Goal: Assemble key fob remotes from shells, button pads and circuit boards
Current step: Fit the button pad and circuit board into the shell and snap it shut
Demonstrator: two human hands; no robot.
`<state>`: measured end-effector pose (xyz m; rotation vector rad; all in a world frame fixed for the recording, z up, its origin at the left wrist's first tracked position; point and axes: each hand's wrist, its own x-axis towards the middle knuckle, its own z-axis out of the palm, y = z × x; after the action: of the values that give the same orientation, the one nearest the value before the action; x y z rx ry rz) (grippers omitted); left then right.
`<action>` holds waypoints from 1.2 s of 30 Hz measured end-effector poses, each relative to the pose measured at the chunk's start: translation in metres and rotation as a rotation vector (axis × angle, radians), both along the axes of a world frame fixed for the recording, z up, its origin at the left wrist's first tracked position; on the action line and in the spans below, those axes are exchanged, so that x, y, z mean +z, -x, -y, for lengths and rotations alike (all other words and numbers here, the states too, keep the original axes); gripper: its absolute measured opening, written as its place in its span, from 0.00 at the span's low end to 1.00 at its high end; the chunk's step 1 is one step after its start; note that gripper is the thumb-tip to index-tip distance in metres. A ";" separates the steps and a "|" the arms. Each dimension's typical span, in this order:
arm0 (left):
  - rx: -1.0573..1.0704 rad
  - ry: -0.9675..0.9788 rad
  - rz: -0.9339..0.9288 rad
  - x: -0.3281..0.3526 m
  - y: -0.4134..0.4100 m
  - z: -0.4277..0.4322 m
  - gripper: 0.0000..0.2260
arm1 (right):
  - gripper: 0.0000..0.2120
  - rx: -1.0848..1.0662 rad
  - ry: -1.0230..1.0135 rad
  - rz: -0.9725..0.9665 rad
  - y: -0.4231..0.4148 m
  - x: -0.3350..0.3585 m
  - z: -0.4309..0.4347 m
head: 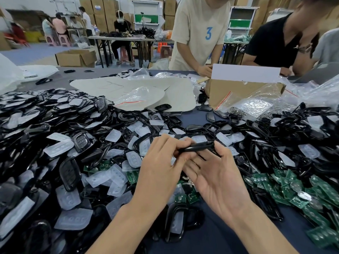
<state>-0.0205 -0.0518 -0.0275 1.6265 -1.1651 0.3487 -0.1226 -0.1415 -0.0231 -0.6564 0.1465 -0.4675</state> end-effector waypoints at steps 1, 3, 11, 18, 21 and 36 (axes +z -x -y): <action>0.013 -0.001 0.025 -0.001 0.000 0.000 0.09 | 0.27 -0.006 0.010 -0.003 0.000 0.000 0.000; 0.031 -0.010 0.050 -0.002 -0.001 0.000 0.08 | 0.28 -0.025 0.054 -0.028 0.001 0.000 0.000; 0.093 -0.223 0.295 -0.005 -0.005 0.001 0.14 | 0.20 -0.186 0.247 -0.136 -0.005 -0.007 0.002; 0.070 -0.274 0.241 -0.008 -0.003 0.001 0.20 | 0.19 -0.324 0.520 -0.271 -0.012 -0.013 -0.009; 0.087 -0.272 0.216 -0.008 -0.002 0.002 0.23 | 0.19 -0.330 0.480 -0.274 -0.015 -0.015 -0.010; 0.118 -0.246 0.264 -0.018 -0.007 0.011 0.20 | 0.20 -0.343 0.354 -0.262 -0.014 -0.017 -0.008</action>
<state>-0.0137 -0.0623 -0.0455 1.9114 -1.3546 0.5251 -0.1088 -0.1339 -0.0400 -1.0472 0.4359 -0.7458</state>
